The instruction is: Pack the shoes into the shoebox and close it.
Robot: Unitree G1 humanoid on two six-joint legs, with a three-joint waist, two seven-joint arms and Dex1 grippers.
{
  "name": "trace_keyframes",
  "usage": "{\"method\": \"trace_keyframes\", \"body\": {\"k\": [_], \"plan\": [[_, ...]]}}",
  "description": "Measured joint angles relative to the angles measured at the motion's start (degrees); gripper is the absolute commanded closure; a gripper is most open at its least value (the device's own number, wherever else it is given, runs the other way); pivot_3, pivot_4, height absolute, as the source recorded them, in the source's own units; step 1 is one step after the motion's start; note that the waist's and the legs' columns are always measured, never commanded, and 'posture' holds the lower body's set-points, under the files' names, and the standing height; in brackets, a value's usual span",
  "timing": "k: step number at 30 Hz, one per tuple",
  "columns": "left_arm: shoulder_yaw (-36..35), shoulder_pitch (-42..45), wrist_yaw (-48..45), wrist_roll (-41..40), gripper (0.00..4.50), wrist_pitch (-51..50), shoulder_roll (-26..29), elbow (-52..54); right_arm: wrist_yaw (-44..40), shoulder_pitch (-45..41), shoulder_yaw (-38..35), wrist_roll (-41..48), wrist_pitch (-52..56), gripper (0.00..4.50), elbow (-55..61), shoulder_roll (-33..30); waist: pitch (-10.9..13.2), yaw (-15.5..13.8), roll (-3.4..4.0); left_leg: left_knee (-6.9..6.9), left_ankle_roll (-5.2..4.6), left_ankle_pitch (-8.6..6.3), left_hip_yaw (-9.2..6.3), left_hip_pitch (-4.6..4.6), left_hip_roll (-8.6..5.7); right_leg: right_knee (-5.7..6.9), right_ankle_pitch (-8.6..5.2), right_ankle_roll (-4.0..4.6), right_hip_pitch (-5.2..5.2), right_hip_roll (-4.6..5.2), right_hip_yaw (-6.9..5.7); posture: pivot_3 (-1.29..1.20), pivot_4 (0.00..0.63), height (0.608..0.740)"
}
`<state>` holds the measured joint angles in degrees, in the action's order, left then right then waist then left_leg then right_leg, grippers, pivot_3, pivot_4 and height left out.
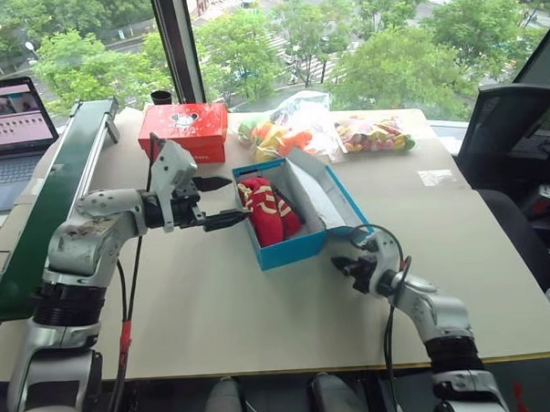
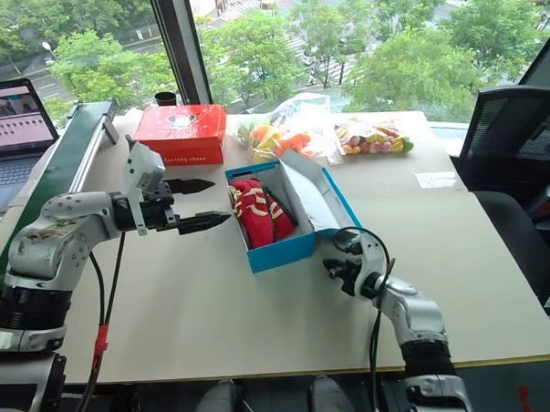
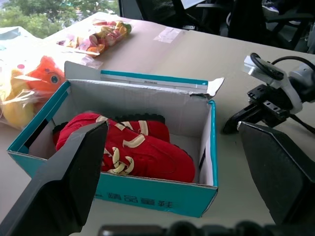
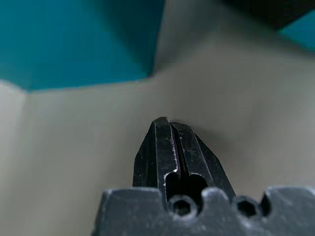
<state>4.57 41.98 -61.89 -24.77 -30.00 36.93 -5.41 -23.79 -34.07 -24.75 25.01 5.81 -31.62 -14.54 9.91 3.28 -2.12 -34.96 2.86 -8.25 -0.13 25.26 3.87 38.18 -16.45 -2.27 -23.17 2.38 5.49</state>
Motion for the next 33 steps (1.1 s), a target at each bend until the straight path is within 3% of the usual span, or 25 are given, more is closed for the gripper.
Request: {"method": "trace_keyframes", "body": {"k": [8,13,17,21,24,27,33], "plan": [[-1.2,-1.4,1.0,0.1,0.00,0.1,-0.2,0.5,-2.5,-6.0,10.1,2.9,11.6,4.46,19.0,0.7,0.0,0.5,0.02,0.01,0.00,0.00,-0.02,0.02,0.01,0.01,0.00,0.00,-0.01,0.00,-0.02,0.00,0.150,0.739],[-2.7,-4.5,2.3,0.0,0.00,-0.5,1.0,3.5,-3.0,-5.1,12.1,8.5,24.1,4.46,25.1,-0.4,0.0,-0.8,0.02,-0.03,0.00,0.00,-0.02,0.04,0.01,0.02,0.00,0.00,0.00,0.00,-0.03,0.00,0.150,0.739],[-4.1,-6.6,3.2,-0.1,0.00,-1.6,2.4,5.9,-9.5,4.7,11.8,19.9,40.2,4.46,36.3,-10.4,0.0,-2.4,0.03,-0.02,-0.04,-0.03,-0.03,0.16,0.00,-0.11,-0.01,0.00,0.01,0.02,-0.05,0.00,0.150,0.739],[-4.9,-7.2,3.8,-0.1,0.00,-2.7,2.9,6.1,-16.4,14.2,11.0,28.8,49.4,4.46,43.4,-16.1,0.0,-2.3,0.03,-0.20,-0.09,-0.05,-0.03,0.05,0.00,-0.07,-0.01,-0.02,0.10,0.00,-0.02,0.00,0.150,0.739],[-4.8,-7.1,3.8,-0.1,0.00,-2.8,2.9,7.0,-17.6,16.6,14.1,28.8,50.4,4.46,43.7,-17.0,0.0,-1.3,0.03,-0.24,-0.18,0.01,-0.02,0.00,0.01,-0.05,-0.06,-0.13,0.11,-0.03,0.02,0.00,0.150,0.739],[-4.7,-6.8,3.8,-0.1,0.00,-2.8,2.8,7.0,-18.0,16.9,19.4,22.4,47.1,4.46,39.8,-16.4,0.0,-0.7,-0.04,-0.27,-0.22,0.04,-0.03,-0.03,0.02,-0.02,-0.07,-0.19,0.13,-0.07,0.02,0.00,0.150,0.739],[-4.4,-5.8,3.5,-0.1,0.00,-2.9,2.9,6.9,-13.5,8.0,20.9,9.8,30.9,4.46,9.6,-7.0,0.0,-0.7,-0.03,-0.26,-0.22,0.04,-0.02,0.03,0.00,-0.06,0.06,-0.06,0.08,-0.06,0.06,0.00,0.150,0.739]]}}
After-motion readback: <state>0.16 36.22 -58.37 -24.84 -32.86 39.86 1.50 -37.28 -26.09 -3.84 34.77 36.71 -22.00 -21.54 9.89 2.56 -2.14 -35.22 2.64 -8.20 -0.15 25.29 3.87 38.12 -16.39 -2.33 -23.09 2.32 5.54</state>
